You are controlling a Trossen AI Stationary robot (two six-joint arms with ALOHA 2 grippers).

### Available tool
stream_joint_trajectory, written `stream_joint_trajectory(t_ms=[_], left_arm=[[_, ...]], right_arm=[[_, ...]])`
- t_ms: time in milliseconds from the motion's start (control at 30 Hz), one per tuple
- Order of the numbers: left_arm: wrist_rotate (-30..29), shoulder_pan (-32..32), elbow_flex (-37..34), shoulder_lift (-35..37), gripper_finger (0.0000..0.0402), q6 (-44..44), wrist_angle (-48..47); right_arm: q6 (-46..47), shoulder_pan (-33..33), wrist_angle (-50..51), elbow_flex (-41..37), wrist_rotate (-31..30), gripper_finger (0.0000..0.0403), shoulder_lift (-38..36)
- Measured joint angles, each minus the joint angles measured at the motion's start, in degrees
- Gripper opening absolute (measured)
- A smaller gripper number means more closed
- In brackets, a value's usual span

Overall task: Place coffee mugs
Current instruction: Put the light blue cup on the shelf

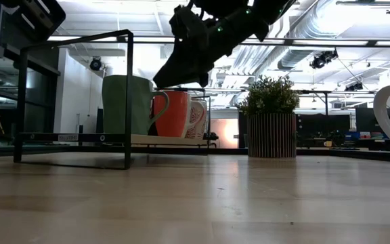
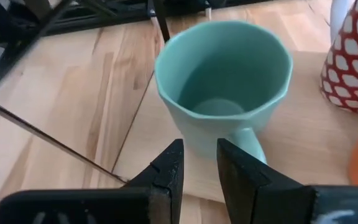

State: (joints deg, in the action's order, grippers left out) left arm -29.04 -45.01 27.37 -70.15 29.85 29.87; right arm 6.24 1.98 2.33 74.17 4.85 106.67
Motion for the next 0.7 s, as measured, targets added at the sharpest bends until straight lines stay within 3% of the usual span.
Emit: stream_joint_trajectory(t_ms=[700], left_arm=[[-1.4, 0.0, 0.0, 0.0, 0.0054, -0.1, 0.0]], right_arm=[[-1.2, -0.1, -1.2, 0.0, 1.6, 0.0078, 0.3]])
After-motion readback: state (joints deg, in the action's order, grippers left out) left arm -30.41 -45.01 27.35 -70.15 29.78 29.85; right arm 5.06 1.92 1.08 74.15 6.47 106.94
